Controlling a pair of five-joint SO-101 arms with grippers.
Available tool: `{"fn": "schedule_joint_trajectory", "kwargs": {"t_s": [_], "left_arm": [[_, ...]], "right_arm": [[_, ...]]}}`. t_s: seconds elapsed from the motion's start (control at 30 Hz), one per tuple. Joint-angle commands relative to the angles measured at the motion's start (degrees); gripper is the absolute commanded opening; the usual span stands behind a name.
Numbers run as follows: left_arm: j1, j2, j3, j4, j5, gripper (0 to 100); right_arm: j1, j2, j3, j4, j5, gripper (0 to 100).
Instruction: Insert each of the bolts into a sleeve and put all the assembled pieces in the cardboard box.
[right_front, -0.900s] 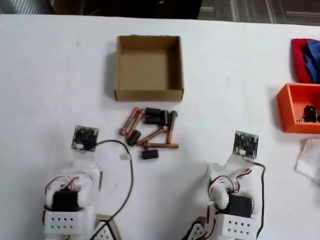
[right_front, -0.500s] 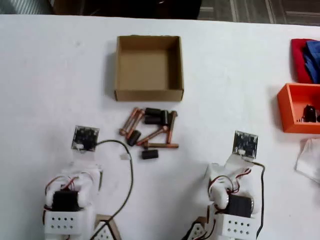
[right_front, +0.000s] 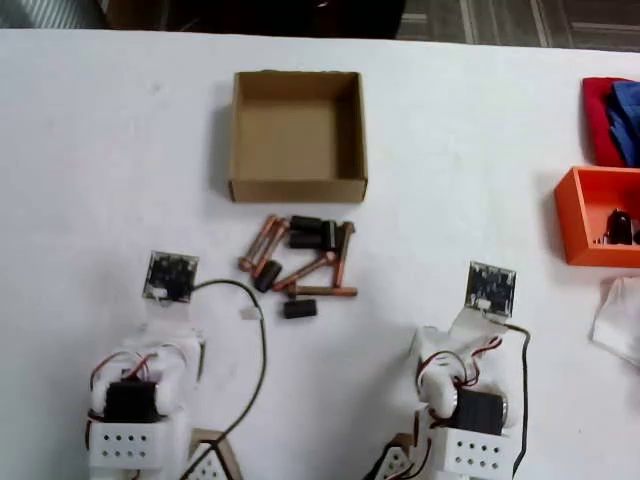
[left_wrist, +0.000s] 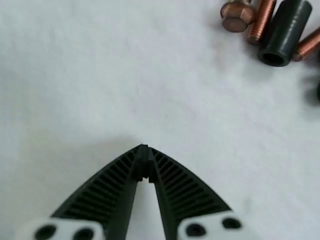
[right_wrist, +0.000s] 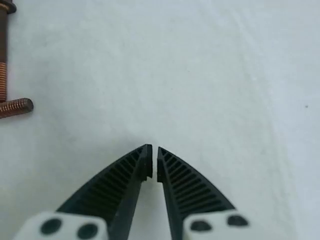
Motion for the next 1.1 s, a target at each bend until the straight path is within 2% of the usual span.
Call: {"fn": "schedule_joint_trajectory", "kwargs": {"t_s": [0.0, 0.2, 0.37, 0.53, 0.63, 0.7, 1.07], "left_arm": [[-0.4, -0.2, 0.7, -1.0, -0.2, 3], [-0.4, -0.2, 0.7, -1.0, -0.2, 3], [-0.4, -0.2, 0.7, -1.0, -0.2, 3], [-0.4, -0.2, 0.7, -1.0, -0.2, 3], [-0.4, -0.2, 0.7, -1.0, -0.2, 3], [-0.4, -0.2, 0.7, -1.0, -0.2, 3], [-0.4, -0.2, 0.7, -1.0, -0.2, 3]], "right_arm": [[-5.4, -0.7, 0.5, -3.4, 0.4, 2.4], [-22.1, -0.7, 0.5, -7.0, 0.4, 2.4], [-30.2, -0.7, 0.5, -10.2, 0.4, 2.4], [-31.2, -0.7, 0.5, -15.1, 2.7, 3.1], [-31.2, -0.7, 0.3, -15.3, 8.8, 10.4], [-31.0, -0.7, -1.3, -15.0, 9.0, 14.8], [-30.9, 1.4, -36.0, -8.1, 9.4, 9.6]]}}
